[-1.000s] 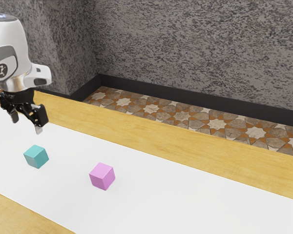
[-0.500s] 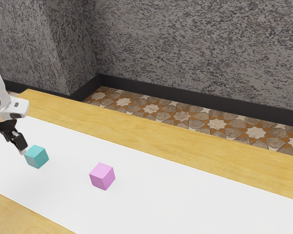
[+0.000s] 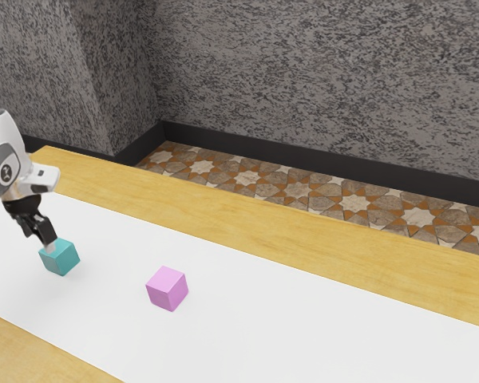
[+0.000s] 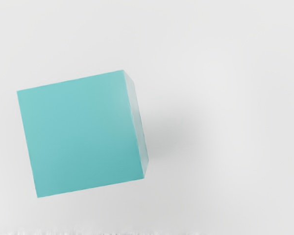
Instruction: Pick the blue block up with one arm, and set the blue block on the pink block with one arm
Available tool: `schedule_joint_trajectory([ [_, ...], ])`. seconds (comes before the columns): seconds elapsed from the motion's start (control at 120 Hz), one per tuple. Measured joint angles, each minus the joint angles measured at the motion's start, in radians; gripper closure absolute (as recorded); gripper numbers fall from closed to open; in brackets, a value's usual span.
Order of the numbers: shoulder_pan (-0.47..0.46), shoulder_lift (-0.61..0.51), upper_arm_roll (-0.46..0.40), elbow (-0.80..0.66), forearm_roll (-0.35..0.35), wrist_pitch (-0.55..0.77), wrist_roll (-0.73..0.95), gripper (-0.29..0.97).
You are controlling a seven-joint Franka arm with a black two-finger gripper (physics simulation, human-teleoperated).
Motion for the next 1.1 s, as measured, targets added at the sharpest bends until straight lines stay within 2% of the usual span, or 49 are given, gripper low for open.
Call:
schedule_joint_trajectory([
  [0.425, 0.005, 0.141, 0.003, 0.123, -0.004, -0.041, -0.108, 0.0],
  [0.733, 0.03, 0.217, 0.0, 0.175, -0.03, -0.015, -0.015, 0.0],
  [1.1, 0.033, 0.24, -0.015, 0.176, -0.08, 0.005, 0.067, 0.0],
])
